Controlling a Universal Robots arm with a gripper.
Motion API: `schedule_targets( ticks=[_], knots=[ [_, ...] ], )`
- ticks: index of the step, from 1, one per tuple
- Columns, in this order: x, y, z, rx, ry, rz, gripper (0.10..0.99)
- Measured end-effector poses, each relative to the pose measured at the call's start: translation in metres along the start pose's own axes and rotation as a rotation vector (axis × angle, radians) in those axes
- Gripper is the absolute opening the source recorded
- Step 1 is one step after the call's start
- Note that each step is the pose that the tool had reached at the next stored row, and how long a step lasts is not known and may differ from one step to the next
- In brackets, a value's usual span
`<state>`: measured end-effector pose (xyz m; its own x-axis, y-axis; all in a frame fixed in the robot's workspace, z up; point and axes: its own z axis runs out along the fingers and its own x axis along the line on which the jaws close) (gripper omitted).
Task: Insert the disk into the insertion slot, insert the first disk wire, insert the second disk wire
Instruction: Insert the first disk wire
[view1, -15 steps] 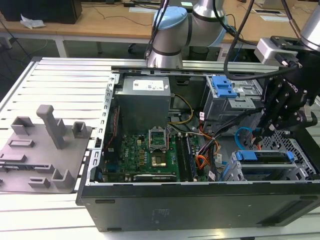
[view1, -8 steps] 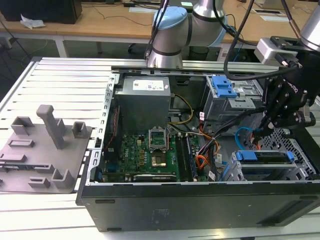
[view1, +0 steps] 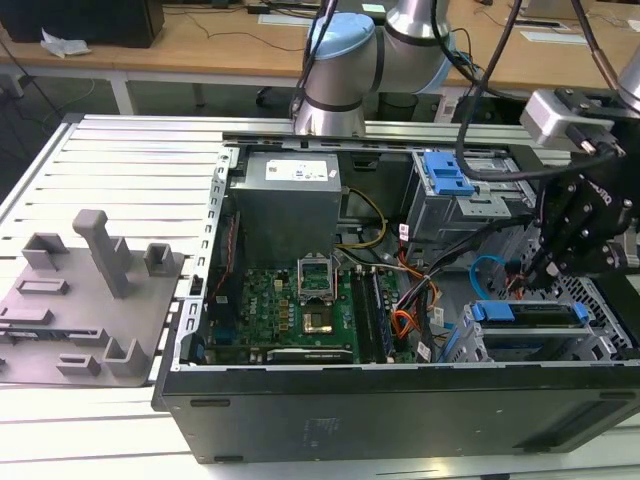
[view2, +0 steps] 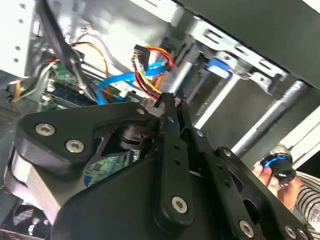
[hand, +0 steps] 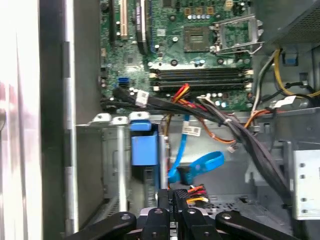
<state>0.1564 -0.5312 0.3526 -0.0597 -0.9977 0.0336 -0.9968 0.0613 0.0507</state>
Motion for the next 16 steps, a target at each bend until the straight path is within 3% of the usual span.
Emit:
schedule_targets(
  ticks=[2,9,12,16],
  knots=[
    [0.0081,-0.0054,0.0015,-0.002,0.0001,0.0,0.161],
    [0.0084,-0.0116,0.0045,-0.002,-0.0027,0.0,0.161],
    [0.0083,-0.012,0.0055,-0.003,-0.0189,-0.001,0.161],
    [0.0083,-0.012,0.0063,-0.003,-0.0213,-0.001,0.161]
  ],
)
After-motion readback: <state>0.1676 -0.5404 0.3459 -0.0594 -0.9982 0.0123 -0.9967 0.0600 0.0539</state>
